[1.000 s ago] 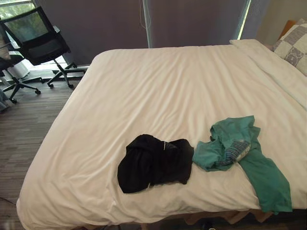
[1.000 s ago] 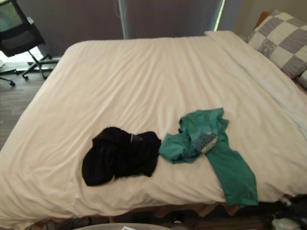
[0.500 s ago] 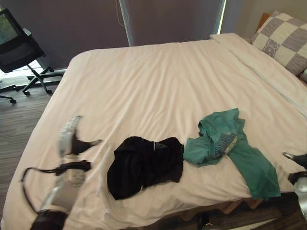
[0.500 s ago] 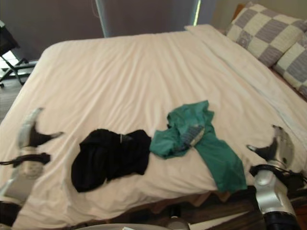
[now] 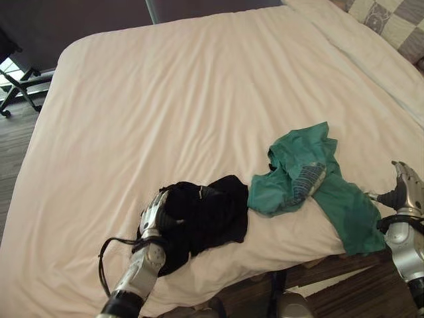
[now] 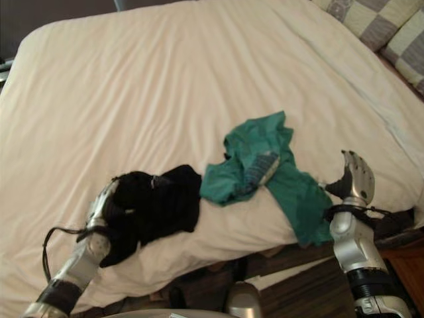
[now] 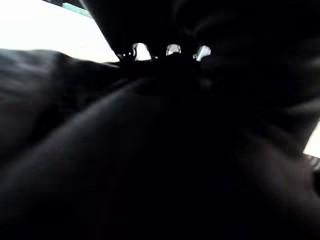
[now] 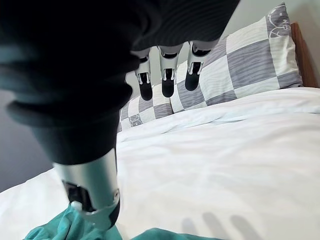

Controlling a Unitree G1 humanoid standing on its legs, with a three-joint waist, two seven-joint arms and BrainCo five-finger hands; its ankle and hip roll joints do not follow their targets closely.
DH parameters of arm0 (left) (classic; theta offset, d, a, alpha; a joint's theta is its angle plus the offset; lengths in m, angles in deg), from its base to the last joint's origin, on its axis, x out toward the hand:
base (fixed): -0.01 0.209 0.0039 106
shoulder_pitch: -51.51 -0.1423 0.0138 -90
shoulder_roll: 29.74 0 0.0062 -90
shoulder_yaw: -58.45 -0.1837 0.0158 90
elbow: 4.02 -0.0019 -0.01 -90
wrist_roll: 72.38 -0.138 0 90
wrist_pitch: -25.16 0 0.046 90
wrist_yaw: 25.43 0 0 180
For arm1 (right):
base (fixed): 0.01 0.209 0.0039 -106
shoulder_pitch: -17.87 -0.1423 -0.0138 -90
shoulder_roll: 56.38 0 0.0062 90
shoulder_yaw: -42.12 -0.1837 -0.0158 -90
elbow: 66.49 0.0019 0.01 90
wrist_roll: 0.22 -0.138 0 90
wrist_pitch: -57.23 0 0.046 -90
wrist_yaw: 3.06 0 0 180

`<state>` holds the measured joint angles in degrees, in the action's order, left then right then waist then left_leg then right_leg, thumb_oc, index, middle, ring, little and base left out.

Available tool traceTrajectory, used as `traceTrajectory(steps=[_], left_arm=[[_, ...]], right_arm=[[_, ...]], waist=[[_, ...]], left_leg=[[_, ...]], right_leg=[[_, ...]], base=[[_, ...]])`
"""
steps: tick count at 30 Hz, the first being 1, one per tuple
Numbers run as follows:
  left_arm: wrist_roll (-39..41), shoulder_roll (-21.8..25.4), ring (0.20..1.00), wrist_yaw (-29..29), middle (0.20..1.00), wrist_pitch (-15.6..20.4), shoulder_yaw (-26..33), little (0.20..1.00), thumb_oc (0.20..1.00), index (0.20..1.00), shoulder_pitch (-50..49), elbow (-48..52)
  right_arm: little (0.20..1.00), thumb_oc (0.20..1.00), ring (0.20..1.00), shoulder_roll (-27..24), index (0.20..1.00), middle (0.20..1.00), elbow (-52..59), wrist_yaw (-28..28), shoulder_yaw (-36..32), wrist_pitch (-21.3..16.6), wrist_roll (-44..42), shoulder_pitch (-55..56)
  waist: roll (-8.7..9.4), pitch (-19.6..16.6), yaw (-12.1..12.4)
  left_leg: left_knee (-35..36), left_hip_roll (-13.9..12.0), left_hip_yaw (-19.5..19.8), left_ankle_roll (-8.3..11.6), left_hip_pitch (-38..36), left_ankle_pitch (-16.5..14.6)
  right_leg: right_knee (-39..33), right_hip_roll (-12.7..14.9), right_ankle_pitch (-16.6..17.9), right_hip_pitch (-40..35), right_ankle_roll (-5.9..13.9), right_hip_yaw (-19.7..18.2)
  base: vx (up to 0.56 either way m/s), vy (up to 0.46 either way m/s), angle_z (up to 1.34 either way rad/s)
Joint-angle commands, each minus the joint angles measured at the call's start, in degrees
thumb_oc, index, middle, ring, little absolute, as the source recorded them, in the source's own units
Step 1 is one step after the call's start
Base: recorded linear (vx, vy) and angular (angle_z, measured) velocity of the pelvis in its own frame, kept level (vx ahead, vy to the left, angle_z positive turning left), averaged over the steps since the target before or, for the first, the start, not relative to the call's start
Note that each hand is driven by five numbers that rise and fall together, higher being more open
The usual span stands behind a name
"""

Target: Tidy up the quilt and then pick up the clothes from the bed and put them into the laundry hamper.

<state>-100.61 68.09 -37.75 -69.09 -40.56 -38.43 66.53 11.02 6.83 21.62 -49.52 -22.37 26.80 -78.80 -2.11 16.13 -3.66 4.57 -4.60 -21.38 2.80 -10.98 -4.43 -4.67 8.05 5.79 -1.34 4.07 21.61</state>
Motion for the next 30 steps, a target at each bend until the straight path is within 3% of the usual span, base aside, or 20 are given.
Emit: traceTrajectory(steps=[1, 2, 3, 4, 10, 13, 18, 19, 24, 25, 30], left_arm=[[-2.68, 4.65, 1.000, 1.33, 1.000, -0.54, 2.02, 1.000, 1.000, 1.000, -3.99, 2.36], [-2.32, 5.16, 1.000, 1.47, 1.000, -0.24, 2.19, 1.000, 1.000, 1.000, -4.93, 3.00], [-1.66, 5.65, 0.200, 1.53, 0.200, 0.11, 2.49, 0.200, 0.200, 0.200, -5.72, 3.32], [0.13, 6.18, 0.200, 1.26, 0.200, 0.82, 1.91, 0.200, 0.200, 0.200, -6.68, 3.27], [4.69, 6.14, 0.200, 0.32, 0.200, 2.85, -1.29, 0.200, 0.200, 0.200, -8.42, 1.73], [6.65, 5.39, 0.200, -0.65, 0.200, 3.47, -3.15, 0.200, 0.200, 0.200, -8.09, -0.06], [11.11, 4.22, 0.200, -0.52, 0.200, 4.16, -5.05, 0.200, 0.200, 0.200, -6.20, -1.78], [11.15, 4.63, 0.200, 0.12, 0.200, 4.28, -5.14, 0.200, 0.200, 0.200, -6.11, -1.28], [11.82, 5.69, 0.200, 2.48, 0.200, 4.24, -4.10, 0.200, 0.200, 0.200, -5.94, -0.42], [11.90, 5.52, 0.200, 2.93, 0.200, 4.29, -3.31, 0.200, 0.200, 0.200, -5.43, -0.19], [14.11, 3.84, 0.200, 4.13, 0.200, 4.36, -1.51, 0.200, 0.200, 0.200, -4.92, -1.26]], right_arm=[[1.000, 1.000, 1.000, -2.99, 1.000, 1.000, -0.32, 0.45, -2.05, 0.40, 1.92, -7.39], [1.000, 1.000, 1.000, -3.70, 1.000, 1.000, -1.54, 0.62, -1.45, 0.56, 1.40, -9.26], [1.000, 1.000, 1.000, -4.69, 1.000, 1.000, -3.08, 0.74, -0.32, 0.55, 0.86, -11.88], [1.000, 1.000, 1.000, -6.21, 1.000, 1.000, -5.74, 0.65, 2.16, 0.50, -0.72, -16.70], [1.000, 1.000, 1.000, -8.00, 1.000, 1.000, -17.69, 1.20, 9.71, -0.06, -7.67, -30.81], [1.000, 1.000, 1.000, -6.45, 1.000, 1.000, -25.83, 1.34, 12.09, -0.30, -12.44, -35.00], [1.000, 1.000, 1.000, 0.94, 1.000, 1.000, -39.72, -4.90, 13.92, -0.03, -17.77, -33.21], [0.200, 0.200, 0.200, 2.65, 0.200, 0.200, -40.74, -6.30, 14.32, -0.08, -17.17, -31.02], [0.200, 0.200, 0.200, 8.00, 0.200, 0.200, -39.07, -10.30, 12.96, -0.92, -17.14, -20.11], [0.200, 0.200, 0.200, 10.67, 0.200, 0.200, -35.62, -11.33, 10.99, -2.29, -19.87, -13.01], [0.200, 0.200, 0.200, 16.11, 0.200, 0.200, -27.08, -15.57, 7.26, -5.77, -28.11, 1.60]], waist=[[2.62, 0.78, 3.59], [2.55, 1.67, 4.16], [2.44, 2.72, 4.60], [2.16, 4.82, 5.92], [1.12, 7.87, 8.42], [0.60, 8.87, 9.57], [0.49, 9.18, 10.84], [0.73, 8.82, 10.79], [2.81, 6.75, 10.03], [4.49, 5.26, 8.83], [7.46, 0.94, 5.63]], left_leg=[[-4.93, -1.33, 1.70, 1.24, 5.93, -2.26], [-5.55, -1.35, 2.24, 1.29, 7.23, -2.11], [-6.53, -1.50, 2.57, 1.39, 8.93, -1.98], [-7.94, -1.70, 3.27, 1.47, 11.47, -1.65], [-10.10, -2.28, 4.39, 2.40, 16.88, -1.73], [-10.08, -2.28, 4.85, 2.67, 19.40, -0.78], [-8.97, -1.75, 6.03, 2.47, 20.25, -0.11], [-8.84, -1.50, 6.34, 2.30, 19.96, -0.30], [-8.30, -0.52, 6.62, 1.28, 17.76, -1.63], [-7.29, -0.07, 6.07, 0.76, 15.58, -2.10], [-3.20, 1.22, 5.05, -0.22, 9.85, -2.27]], right_leg=[[8.30, 10.31, -5.77, 1.95, 7.39, 1.24], [8.65, 10.44, -5.74, 2.76, 7.37, 1.49], [9.14, 10.68, -5.69, 3.91, 7.31, 1.54], [10.34, 11.16, -5.49, 6.13, 7.15, 1.41], [11.97, 11.84, -5.74, 10.25, 7.56, 1.25], [11.81, 11.98, -5.24, 11.69, 7.58, 2.00], [11.23, 12.62, -4.52, 11.34, 7.93, 4.23], [11.07, 12.85, -4.26, 10.88, 8.17, 4.76], [11.08, 13.44, -3.34, 9.23, 8.82, 5.58], [10.85, 13.32, -2.47, 7.99, 9.32, 5.80], [9.46, 12.44, -0.74, 4.83, 10.19, 5.01]], base=[[-0.12, 0.007, 0.16], [-0.16, 0.015, 0.26], [-0.21, 0.027, 0.34], [-0.16, 0.023, 0.20], [-0.05, 0.028, 0.12], [-0.06, 0.024, 0.14], [-0.06, 0.035, 0.16], [-0.01, 0.034, 0.23], [0.01, 0.050, 0.19], [0.04, 0.053, 0.05], [0.05, 0.049, -0.02]])
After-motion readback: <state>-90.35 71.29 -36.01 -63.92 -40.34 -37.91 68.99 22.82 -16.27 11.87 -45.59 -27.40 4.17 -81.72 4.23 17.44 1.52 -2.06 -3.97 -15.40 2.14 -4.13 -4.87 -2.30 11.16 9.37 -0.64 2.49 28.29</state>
